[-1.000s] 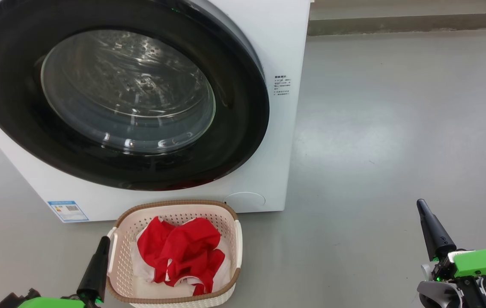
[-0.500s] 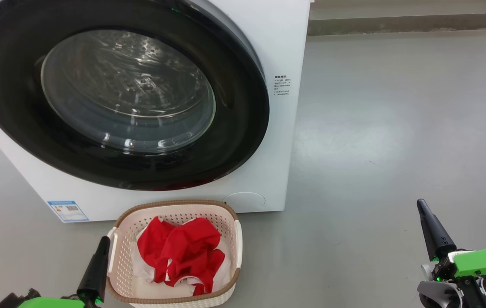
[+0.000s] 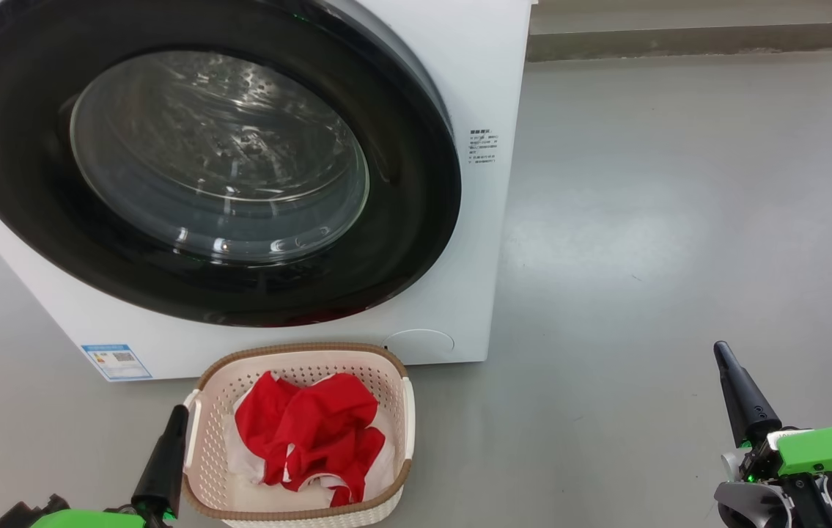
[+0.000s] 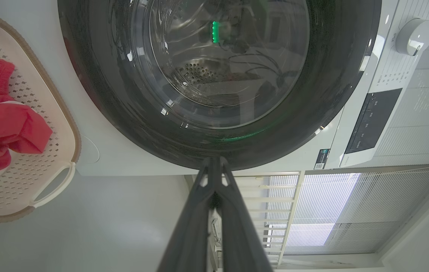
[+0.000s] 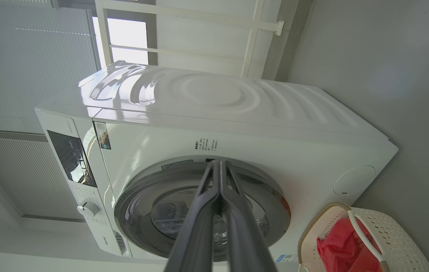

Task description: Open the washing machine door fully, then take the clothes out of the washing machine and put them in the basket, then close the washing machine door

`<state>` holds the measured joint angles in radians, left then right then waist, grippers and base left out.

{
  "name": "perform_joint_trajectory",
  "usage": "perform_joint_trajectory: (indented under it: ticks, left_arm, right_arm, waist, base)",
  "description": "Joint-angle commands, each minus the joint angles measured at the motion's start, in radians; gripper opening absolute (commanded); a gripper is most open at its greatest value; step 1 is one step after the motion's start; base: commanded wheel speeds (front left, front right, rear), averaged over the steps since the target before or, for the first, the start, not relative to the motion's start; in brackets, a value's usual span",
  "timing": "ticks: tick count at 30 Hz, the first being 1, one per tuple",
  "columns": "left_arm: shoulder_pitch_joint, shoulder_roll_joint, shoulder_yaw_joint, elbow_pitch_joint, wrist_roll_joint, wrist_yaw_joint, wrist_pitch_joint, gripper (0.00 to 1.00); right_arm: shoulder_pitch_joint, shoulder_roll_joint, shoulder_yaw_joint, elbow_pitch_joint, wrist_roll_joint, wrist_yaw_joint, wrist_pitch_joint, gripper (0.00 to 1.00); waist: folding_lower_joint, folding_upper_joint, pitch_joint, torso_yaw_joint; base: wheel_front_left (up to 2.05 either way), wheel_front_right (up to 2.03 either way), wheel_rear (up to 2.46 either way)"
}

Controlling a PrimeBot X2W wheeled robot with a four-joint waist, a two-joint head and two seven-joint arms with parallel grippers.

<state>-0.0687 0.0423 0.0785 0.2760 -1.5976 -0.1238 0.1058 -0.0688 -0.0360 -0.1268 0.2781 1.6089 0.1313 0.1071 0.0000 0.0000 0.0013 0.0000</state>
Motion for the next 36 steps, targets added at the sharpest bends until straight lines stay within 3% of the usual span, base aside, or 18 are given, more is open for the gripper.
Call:
perform_joint_trajectory:
  ticks: [1,36]
  left_arm:
    - [-0.044,0.008,0.037,-0.027,-0.01,-0.007,0.009,0.0]
    - [-0.044,0.008,0.037,-0.027,-0.01,-0.007,0.008,0.0]
  right_arm:
    - [-0.044,-0.015,0.013,-0.03,0.0,-0.001,0.006,0.0]
    - [-0.044,-0.015,0.013,-0.029,-0.001,-0.001,0.006,0.0]
  waist:
    - [0.0,0.0,0.0,0.0]
    - [0.0,0.0,0.0,0.0]
  base:
    - [0.0,0.0,0.0]
    - [0.0,0.0,0.0]
